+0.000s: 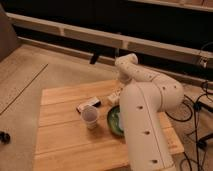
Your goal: Stand the bottle upright
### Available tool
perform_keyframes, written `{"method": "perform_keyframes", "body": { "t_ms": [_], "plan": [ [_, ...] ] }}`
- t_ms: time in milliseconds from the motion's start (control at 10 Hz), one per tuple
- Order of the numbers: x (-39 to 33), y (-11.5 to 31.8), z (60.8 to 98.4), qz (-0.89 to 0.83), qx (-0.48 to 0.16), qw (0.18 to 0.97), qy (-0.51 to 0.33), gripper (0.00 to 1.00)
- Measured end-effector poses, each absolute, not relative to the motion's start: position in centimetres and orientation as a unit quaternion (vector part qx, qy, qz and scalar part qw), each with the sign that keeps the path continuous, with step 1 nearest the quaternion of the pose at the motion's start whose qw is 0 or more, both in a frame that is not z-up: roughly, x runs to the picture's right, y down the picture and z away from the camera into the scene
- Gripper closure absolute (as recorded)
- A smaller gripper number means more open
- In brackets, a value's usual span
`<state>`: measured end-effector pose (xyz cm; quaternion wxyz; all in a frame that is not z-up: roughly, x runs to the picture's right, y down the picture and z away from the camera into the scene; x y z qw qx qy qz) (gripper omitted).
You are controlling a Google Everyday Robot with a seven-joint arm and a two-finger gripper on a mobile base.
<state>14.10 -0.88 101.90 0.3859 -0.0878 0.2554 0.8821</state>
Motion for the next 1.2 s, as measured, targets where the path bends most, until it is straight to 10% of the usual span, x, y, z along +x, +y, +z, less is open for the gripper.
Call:
{"method": "perform_keyframes", "body": {
  "t_ms": [700,1200],
  "plan": [
    [14.83,-0.61,102.55,0.877,-0.076,0.392,0.268,0.36],
    [14.84,-0.78,102.65,0.875,-0.069,0.397,0.268,0.84]
  ]
}}
